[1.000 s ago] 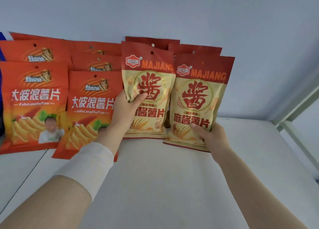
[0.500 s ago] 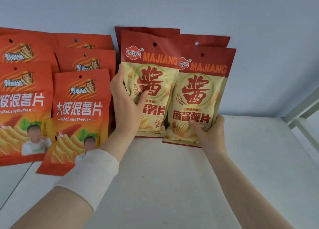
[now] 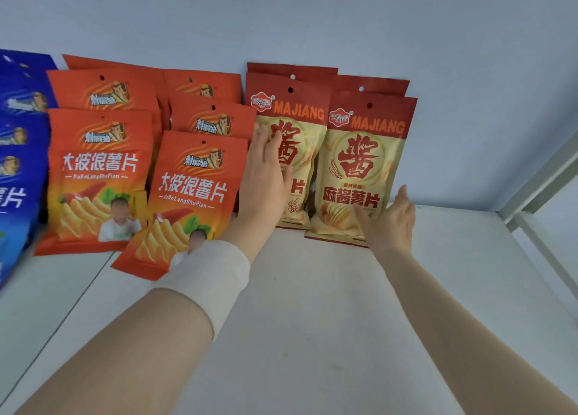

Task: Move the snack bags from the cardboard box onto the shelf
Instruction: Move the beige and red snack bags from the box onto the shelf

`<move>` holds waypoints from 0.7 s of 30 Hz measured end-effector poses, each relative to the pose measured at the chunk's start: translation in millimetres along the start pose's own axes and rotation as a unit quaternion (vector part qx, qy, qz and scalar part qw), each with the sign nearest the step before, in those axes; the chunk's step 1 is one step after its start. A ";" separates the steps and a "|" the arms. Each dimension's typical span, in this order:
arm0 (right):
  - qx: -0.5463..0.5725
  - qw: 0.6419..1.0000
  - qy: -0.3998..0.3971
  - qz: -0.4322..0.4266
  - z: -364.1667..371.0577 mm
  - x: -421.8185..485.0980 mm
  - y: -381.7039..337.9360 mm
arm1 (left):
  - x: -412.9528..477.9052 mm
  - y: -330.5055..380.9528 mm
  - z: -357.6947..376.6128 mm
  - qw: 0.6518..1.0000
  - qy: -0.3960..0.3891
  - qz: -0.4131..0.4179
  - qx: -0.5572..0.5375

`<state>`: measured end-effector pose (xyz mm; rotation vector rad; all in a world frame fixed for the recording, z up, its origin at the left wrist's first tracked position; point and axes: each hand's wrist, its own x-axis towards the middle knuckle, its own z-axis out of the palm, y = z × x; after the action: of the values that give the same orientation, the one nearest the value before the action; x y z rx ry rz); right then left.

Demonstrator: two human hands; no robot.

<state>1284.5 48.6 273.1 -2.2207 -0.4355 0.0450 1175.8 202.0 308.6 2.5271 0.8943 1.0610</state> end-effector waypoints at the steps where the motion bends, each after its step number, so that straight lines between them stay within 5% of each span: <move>1: -0.035 0.999 0.011 -0.019 -6.2 -8.3 -2.1 | -5.7 4.2 -8.6 1.000 -0.013 0.011 0.015; 6: -0.215 0.958 -0.038 -0.188 -36.3 -75.0 -9.0 | -60.3 15.2 -71.8 0.970 -0.082 0.111 0.198; 11: -0.316 0.881 -0.146 -0.320 -39.0 -166.3 -24.1 | -145.6 10.5 -137.3 0.909 -0.173 0.114 0.362; 21: -0.318 0.771 -0.250 -0.491 25.7 -376.2 -120.1 | -314.4 -88.0 -330.5 0.854 -0.245 -0.047 0.457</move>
<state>891.4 15.1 304.4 -2.2780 -2.1300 -0.0884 730.1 72.5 326.1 3.1559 1.5788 -0.1734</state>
